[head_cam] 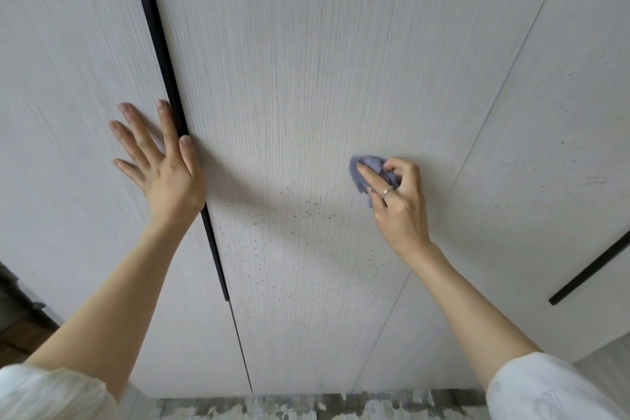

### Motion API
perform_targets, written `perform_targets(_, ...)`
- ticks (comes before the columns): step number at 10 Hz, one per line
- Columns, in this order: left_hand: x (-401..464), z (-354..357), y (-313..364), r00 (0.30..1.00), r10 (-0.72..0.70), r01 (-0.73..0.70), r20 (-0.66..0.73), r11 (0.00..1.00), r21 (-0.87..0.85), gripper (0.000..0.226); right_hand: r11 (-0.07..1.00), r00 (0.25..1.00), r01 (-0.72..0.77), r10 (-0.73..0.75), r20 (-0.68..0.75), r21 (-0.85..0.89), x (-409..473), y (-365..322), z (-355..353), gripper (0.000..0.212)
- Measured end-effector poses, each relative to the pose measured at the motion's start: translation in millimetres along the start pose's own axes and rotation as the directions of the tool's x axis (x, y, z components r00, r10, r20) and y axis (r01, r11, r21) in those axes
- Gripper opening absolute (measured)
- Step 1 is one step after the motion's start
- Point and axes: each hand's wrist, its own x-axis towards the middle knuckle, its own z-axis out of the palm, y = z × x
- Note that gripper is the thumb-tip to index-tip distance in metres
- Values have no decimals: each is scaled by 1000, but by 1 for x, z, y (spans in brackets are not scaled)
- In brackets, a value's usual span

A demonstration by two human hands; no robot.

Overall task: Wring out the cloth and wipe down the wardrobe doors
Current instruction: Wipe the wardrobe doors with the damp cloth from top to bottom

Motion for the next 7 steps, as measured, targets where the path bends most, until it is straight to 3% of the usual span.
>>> perform_targets(1, 0, 0, -6, 1000, 12, -12, 12, 1000, 23, 51, 990, 976, -129, 115, 186, 63, -4, -18, 8, 43)
perform_targets(2, 0, -1, -9, 1000, 23, -24, 16, 999, 34, 51, 996, 843, -64, 85, 531, -58, -48, -11, 18, 55)
perform_targets(3, 0, -1, -11, 999, 33, -34, 24, 999, 36, 50, 989, 768, 117, -32, 640, -92, -68, 0, 26, 72)
perform_targets(4, 0, 0, -11, 999, 29, -30, 22, 999, 40, 50, 1000, 880, -12, 15, 475, -9, -44, -12, 18, 22)
perform_targets(5, 0, 0, -11, 1000, 19, -20, 21, 999, 40, 50, 982, 968, -136, 105, 227, 128, -9, -27, 18, 29)
perform_targets(6, -1, 0, -11, 999, 24, -25, 23, 999, 38, 50, 982, 986, -126, 108, 128, 143, 6, -43, 30, 42)
perform_targets(7, -1, 1, -12, 999, 25, -26, 24, 999, 45, 50, 995, 964, -69, 48, 262, 72, -24, -40, 42, 28)
